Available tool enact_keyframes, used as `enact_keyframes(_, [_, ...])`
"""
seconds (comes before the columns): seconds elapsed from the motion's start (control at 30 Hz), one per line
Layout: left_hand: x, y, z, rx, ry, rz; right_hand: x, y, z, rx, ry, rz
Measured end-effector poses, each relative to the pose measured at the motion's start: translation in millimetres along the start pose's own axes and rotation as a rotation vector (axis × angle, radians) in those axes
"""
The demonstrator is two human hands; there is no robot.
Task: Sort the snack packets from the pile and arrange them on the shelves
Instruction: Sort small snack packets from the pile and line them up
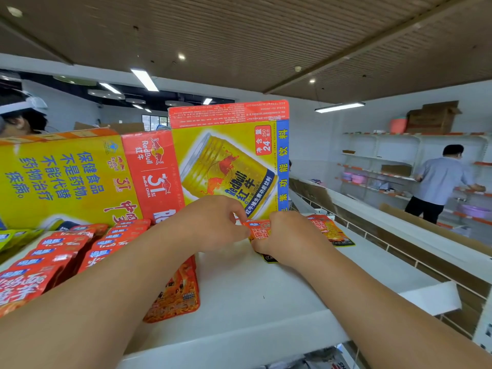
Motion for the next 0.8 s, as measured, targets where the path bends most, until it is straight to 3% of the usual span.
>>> enact_keyframes(0.3, [1,1,1,0.017,0.007,0.007,2,-3,-7,0.016,0.047,-0.030])
enact_keyframes(0.5, [1,1,1,0.011,0.011,0.005,0,-17,-28,0.151,0.102,-0.063])
enact_keyframes(0.8, [-1,-4,-10,0.139,0.039,-0.080,-1,-39,-36,0.293,0.024,-0.157])
Point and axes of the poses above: each hand's wrist, its own x-axis towards the middle knuckle, its own y-axis out of the palm, z = x × y, the point moved 10 cm from there along x, towards the middle knuckle, and after that the axes turned 14 degrees about z, right-handed, at the moved point
